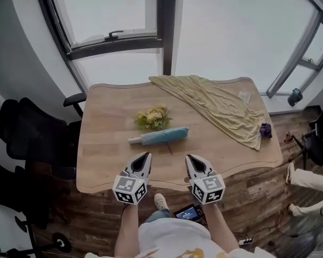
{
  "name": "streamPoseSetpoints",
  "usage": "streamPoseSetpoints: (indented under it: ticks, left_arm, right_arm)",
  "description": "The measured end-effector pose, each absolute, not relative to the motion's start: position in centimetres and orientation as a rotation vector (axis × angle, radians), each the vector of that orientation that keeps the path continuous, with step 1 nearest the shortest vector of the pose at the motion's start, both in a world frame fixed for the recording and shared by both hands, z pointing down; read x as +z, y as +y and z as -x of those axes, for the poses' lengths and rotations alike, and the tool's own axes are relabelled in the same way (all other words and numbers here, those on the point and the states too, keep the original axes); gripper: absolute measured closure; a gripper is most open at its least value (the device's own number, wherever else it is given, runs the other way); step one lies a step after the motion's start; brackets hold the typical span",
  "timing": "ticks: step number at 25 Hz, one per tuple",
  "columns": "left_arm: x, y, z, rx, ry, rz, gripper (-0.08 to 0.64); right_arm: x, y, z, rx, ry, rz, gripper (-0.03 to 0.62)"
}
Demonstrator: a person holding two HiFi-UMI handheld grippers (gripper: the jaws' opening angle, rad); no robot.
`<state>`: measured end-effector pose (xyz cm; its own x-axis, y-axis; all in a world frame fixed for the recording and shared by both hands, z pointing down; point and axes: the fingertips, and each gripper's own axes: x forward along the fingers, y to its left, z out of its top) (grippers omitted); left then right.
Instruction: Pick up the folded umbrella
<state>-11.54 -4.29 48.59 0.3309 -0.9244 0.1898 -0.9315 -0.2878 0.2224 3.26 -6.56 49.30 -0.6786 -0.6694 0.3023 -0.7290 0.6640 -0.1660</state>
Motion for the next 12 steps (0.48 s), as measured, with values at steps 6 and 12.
streamPoseSetpoints:
  ticks: [6,12]
  left_arm:
    - [50.4,-10.0,14.8,0.115,-1.639,-2.332,0.551]
    - [51.0,-12.3,15.3,0.075,-1.569,-2.364,0.551]
  right_arm:
    - [49.6,-11.4,-1.0,0.345,-2.652,-1.256,0.581]
    - [50.9,-12.4,-1.1,0.365,-2.592,-1.289,0.581]
